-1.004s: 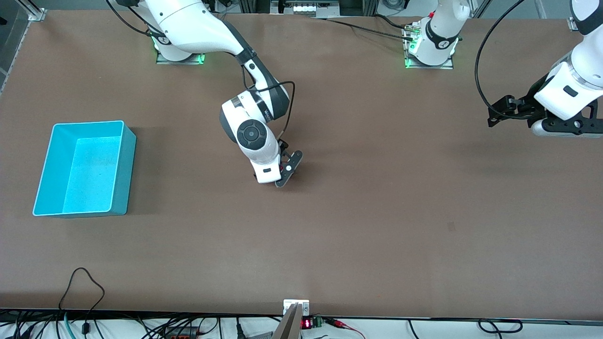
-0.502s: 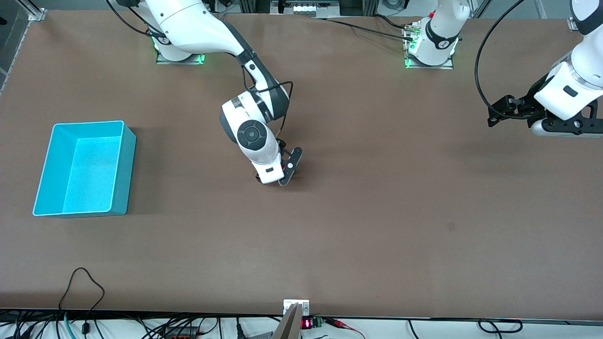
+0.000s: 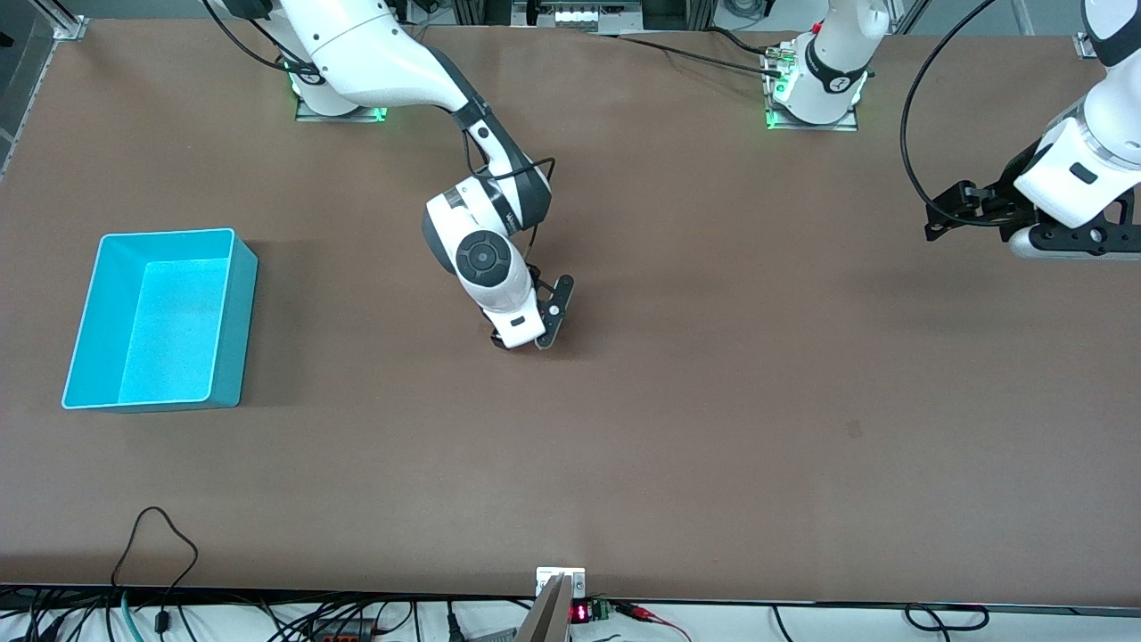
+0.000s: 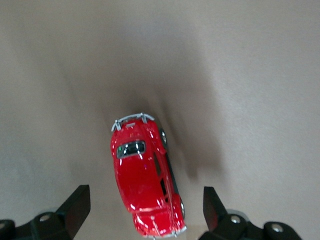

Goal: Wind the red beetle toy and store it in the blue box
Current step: 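Lift the red car with the right gripper and carry it to the cyan box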

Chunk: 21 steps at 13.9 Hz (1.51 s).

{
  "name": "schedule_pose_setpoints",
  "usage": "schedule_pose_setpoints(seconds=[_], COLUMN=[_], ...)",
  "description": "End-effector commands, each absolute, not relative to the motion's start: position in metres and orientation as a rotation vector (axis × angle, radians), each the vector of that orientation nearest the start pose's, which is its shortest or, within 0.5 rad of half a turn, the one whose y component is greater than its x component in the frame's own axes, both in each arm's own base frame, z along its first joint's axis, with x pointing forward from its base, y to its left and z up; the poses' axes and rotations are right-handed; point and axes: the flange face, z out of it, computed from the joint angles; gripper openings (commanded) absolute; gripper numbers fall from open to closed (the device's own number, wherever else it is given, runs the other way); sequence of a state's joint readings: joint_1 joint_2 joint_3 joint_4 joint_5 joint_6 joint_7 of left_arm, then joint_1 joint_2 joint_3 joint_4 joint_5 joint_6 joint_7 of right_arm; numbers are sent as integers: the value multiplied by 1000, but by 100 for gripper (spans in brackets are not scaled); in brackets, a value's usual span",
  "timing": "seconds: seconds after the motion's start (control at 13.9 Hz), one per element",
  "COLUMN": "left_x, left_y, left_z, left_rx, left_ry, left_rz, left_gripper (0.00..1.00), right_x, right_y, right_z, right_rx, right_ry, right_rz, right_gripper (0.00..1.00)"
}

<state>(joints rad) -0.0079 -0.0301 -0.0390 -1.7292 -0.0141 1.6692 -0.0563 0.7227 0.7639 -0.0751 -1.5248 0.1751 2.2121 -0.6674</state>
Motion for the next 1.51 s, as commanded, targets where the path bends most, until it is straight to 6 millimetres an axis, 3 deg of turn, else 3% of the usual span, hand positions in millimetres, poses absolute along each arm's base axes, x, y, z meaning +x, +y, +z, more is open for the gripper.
schedule_pose_setpoints(seconds=[0.0, 0.22, 0.29, 0.36, 0.65, 0.72, 0.86, 1.0, 1.15, 1.36, 1.43], left_x=[554, 559, 559, 559, 558, 558, 558, 558, 557, 558, 558], left_y=[-27, -27, -31, -31, -28, -29, -28, -29, -29, -30, -30], left_z=[584, 585, 585, 585, 585, 585, 584, 584, 585, 585, 585], left_rx=[-3176, -3175, -3175, -3175, -3174, -3174, -3174, -3174, -3174, -3174, -3174], left_ry=[-45, -46, -44, -61, -70, -70, -70, -68, -65, -63, -60], left_rz=[30, 32, 30, 30, 50, 50, 50, 55, 52, 52, 52], left_gripper=[100, 100, 100, 100, 100, 100, 100, 100, 100, 100, 100], right_x=[548, 542, 542, 543, 543, 544, 548, 557, 573, 616, 632], right_y=[440, 448, 448, 447, 444, 442, 442, 445, 426, 352, 314], right_z=[195, 195, 195, 194, 184, 183, 189, 216, 250, 325, 343], right_rx=[-2484, -2472, -2464, -2442, -2438, -2441, -2446, -2456, -2495, -2632, -2691], right_ry=[-1787, -1809, -1820, -1845, -1871, -1883, -1879, -1867, -1800, -1564, -1469], right_rz=[90, 91, 91, 91, 110, 114, 100, 40, 19, -15, -17], right_gripper=[100, 97, 85, 52, 33, 25, 19, 17, 16, 18, 18])
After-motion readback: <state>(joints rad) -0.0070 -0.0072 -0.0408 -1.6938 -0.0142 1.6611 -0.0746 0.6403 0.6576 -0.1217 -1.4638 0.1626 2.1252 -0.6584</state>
